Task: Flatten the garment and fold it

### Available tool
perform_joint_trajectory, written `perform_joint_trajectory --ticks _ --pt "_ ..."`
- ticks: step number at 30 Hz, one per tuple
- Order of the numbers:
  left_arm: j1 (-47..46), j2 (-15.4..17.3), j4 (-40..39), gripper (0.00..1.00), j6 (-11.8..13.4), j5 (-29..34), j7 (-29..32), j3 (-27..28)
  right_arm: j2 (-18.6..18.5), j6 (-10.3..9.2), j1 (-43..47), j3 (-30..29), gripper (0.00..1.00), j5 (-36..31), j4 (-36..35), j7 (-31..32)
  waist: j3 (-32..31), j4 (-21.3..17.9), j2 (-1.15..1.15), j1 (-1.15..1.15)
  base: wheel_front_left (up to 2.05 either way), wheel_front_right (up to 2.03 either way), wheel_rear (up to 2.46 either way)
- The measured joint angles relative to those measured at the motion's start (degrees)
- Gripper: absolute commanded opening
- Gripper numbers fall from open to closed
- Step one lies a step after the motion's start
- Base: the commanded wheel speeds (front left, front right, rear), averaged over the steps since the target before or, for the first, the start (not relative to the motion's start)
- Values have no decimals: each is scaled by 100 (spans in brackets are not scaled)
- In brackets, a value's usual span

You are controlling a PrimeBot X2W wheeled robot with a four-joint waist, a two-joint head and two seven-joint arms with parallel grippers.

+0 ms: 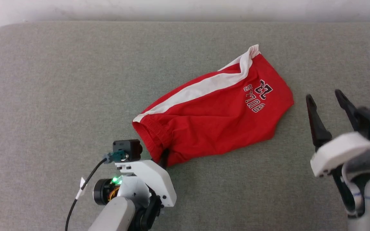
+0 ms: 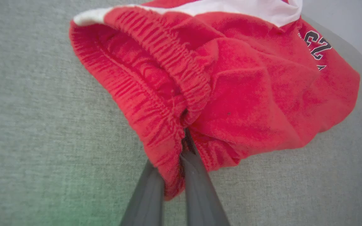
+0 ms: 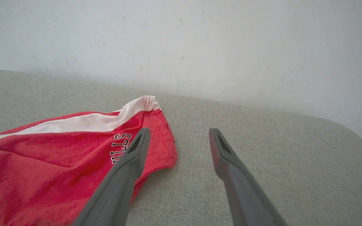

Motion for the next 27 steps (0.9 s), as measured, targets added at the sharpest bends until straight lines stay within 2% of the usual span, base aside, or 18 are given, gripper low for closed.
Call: perform_joint_trajectory --ticks 10,15,19,23,24,25,26,27 --pt "-224 -102 -214 0 -160 16 -147 -180 -904 0 -1438 394 100 240 984 1853 399 208 0 1 0 0 0" --pt "-381 -176 -265 0 -258 51 -240 -269 -1294 0 -1857 746 100 375 1469 2260 644 365 0 1 0 0 0" --pt "-473 -238 -280 0 -316 51 -294 -328 -1429 0 -2051 1028 100 588 1679 2434 805 515 0 1 0 0 0" --pt "-528 -313 -286 0 -361 48 -324 -386 -1458 0 -2179 1034 100 731 1851 2553 912 666 0 1 0 0 0" --pt "-533 -330 -285 0 -367 47 -339 -397 -1447 0 -2208 988 49 750 1887 2588 930 698 0 0 0 0 0" --pt "-543 -345 -283 0 -368 47 -345 -407 -1437 0 -2238 949 30 761 1912 2590 945 728 0 0 0 0 0" --pt "-548 -364 -283 0 -368 46 -346 -413 -1402 0 -2260 892 0 772 1933 2587 958 754 0 1 0 0 0" --pt "-554 -376 -280 0 -371 45 -353 -419 -1357 0 -2272 847 0 773 1960 2587 967 776 0 1 0 0 0"
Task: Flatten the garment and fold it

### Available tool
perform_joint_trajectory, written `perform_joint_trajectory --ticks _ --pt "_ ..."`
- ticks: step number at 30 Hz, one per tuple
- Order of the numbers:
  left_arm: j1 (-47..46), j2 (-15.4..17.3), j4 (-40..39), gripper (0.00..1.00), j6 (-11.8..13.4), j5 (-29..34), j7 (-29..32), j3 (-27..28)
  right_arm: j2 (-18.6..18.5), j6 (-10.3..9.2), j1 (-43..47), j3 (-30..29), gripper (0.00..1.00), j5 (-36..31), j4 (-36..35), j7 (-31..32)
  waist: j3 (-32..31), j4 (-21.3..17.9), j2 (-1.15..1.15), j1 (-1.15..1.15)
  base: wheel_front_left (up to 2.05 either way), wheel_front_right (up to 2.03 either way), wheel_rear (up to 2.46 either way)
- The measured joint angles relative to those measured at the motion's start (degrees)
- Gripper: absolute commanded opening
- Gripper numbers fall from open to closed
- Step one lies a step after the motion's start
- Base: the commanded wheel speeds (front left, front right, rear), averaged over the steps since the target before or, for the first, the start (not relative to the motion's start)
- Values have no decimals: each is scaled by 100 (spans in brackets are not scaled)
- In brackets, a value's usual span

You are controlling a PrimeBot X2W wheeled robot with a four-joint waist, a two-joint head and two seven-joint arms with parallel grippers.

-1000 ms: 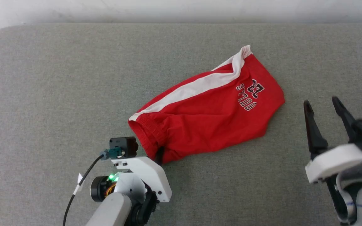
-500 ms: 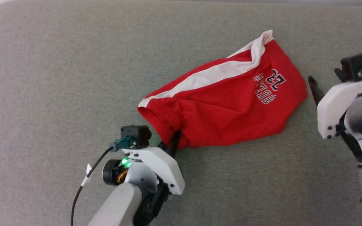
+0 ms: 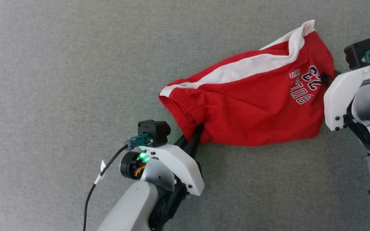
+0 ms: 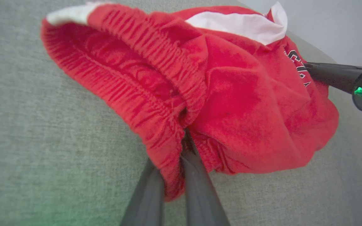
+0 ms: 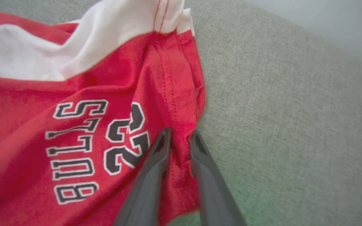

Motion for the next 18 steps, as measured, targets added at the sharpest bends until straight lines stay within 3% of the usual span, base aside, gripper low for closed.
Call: perform_joint_trajectory --ticks 9,18 --pt "-8 34 60 0 25 -62 -40 97 277 1 64 -398 0 -46 94 -428 -132 -85 0 1 0 0 0" --pt "401 414 -197 0 188 -246 0 397 570 1 1017 -859 0 -14 -450 -970 -555 -386 0 0 0 0 0"
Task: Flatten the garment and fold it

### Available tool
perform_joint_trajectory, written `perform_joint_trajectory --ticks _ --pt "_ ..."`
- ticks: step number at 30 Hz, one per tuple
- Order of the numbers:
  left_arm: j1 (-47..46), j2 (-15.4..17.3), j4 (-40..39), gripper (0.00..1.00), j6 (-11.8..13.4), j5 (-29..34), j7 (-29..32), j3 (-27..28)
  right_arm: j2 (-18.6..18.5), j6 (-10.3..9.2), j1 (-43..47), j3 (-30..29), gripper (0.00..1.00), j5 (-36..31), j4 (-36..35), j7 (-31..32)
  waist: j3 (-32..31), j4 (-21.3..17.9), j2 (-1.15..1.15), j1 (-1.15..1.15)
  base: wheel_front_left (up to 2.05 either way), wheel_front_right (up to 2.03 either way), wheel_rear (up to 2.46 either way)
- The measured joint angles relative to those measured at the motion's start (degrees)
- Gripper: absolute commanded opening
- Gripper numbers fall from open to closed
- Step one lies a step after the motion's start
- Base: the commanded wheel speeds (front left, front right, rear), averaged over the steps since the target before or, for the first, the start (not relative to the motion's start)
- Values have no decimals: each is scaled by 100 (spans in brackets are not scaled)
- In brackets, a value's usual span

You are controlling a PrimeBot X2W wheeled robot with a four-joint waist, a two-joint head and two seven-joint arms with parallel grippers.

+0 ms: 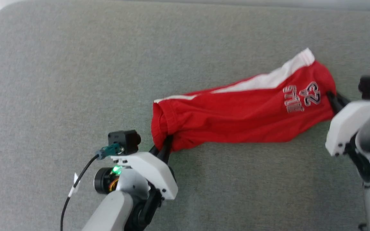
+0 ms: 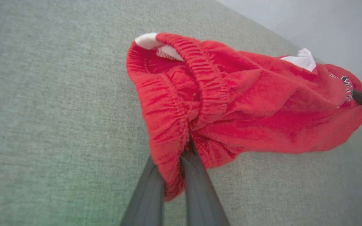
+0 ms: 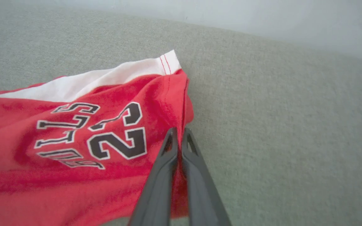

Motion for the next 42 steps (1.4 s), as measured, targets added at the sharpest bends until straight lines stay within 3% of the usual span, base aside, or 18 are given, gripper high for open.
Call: perform_joint_trajectory --ticks 12,13,16,22,23,24,25,26,27,35,42 --pt "1246 616 -820 0 -69 -419 623 -75 773 0 2377 -546 0 226 -1287 -92 -685 -571 0 -2 0 0 0" --pt "1343 634 -864 7 -67 -463 624 -58 802 0 2518 -545 0 261 -1339 -104 -729 -620 0 -2 0 0 0" --pt "1533 676 -910 21 -42 -521 623 -35 829 0 2763 -520 0 428 -1341 -177 -859 -744 0 -2 0 0 0" --pt "1536 569 -664 18 -14 -578 552 -14 839 0 2784 -468 0 458 -977 -553 -1098 -873 0 -1 0 0 0" --pt "1518 555 -577 20 -7 -566 527 -16 839 0 2767 -467 16 456 -901 -601 -1129 -877 0 -1 0 0 0" --pt "1491 548 -500 29 -7 -550 513 -32 838 0 2757 -460 42 419 -840 -653 -1160 -877 0 -1 0 0 0" --pt "1469 542 -439 44 -7 -550 508 -37 840 0 2742 -450 100 379 -793 -692 -1186 -873 0 -1 0 0 0" --pt "1453 533 -379 64 -7 -550 498 -37 837 -1 2732 -431 100 359 -751 -698 -1211 -864 0 -1 0 0 0" --pt "1438 531 -335 100 -4 -549 493 -43 835 -1 2731 -393 100 355 -715 -691 -1233 -851 0 -1 0 0 0" --pt "1583 579 -687 100 168 -531 191 177 855 -1 2864 -463 100 475 -1209 -437 -1340 -723 0 0 0 0 0" --pt "1837 1007 -1558 100 695 164 -936 928 840 -1 2924 -1067 100 168 -1693 -564 -1232 -668 0 0 0 0 0"
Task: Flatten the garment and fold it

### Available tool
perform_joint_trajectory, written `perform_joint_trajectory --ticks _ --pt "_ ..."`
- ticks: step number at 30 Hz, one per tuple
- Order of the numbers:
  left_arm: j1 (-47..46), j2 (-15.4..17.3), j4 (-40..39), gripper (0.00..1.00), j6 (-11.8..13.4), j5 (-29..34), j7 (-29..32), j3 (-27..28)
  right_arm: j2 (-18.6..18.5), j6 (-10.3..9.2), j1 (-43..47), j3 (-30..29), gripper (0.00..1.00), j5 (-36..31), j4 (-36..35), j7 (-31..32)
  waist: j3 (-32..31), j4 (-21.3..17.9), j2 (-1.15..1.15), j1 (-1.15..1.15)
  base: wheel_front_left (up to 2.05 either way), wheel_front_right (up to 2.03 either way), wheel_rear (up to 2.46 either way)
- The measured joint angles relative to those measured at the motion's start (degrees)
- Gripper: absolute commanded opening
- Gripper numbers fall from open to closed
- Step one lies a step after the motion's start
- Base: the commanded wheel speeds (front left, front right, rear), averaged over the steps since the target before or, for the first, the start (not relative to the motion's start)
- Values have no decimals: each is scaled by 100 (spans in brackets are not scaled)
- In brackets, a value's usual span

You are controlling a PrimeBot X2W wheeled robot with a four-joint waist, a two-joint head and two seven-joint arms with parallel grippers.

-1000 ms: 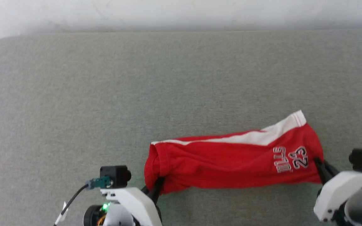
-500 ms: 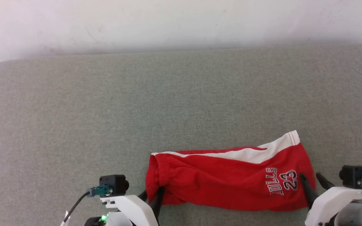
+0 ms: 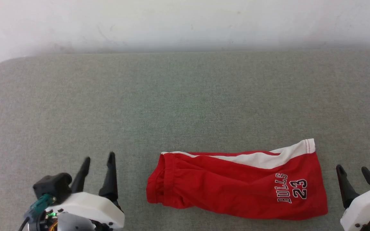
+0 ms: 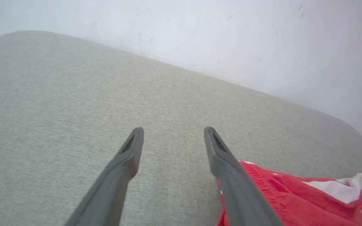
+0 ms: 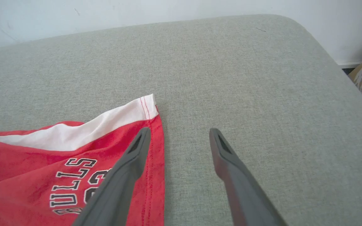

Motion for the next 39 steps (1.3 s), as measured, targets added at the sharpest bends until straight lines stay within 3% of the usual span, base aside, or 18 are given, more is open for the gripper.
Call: perform_joint_trajectory --ticks 3,11,19,20,21,23,32,39 --pt "-1 -52 -68 100 38 136 -390 52 0 0 -70 3 100 -96 208 -14 82 40 0 1 0 0 0" --pt "-192 24 437 100 244 1195 -1273 -180 5 0 -302 233 100 -114 902 135 270 224 0 1 0 0 0" --pt "-336 -26 856 100 235 1345 -1479 -257 -15 -2 -562 335 100 -74 1448 280 405 467 0 0 0 0 0" --pt "-343 -33 882 100 230 1344 -1486 -255 -33 -3 -602 348 75 0 1493 331 416 490 0 0 0 0 0" --pt "-352 -42 904 100 215 1340 -1505 -253 -53 -3 -632 356 41 97 1532 377 425 510 0 0 0 0 0" --pt "-358 -64 936 100 187 1319 -1528 -242 -63 -4 -670 358 0 258 1591 396 444 532 0 0 0 0 0" --pt "-361 -93 998 100 140 1258 -1581 -182 29 10 -826 180 0 119 1749 281 354 470 0 1 0 0 0" --pt "-354 -84 1031 100 140 1258 -1603 -188 -282 5 -831 -648 0 -325 1738 256 197 395 0 1 0 0 0"
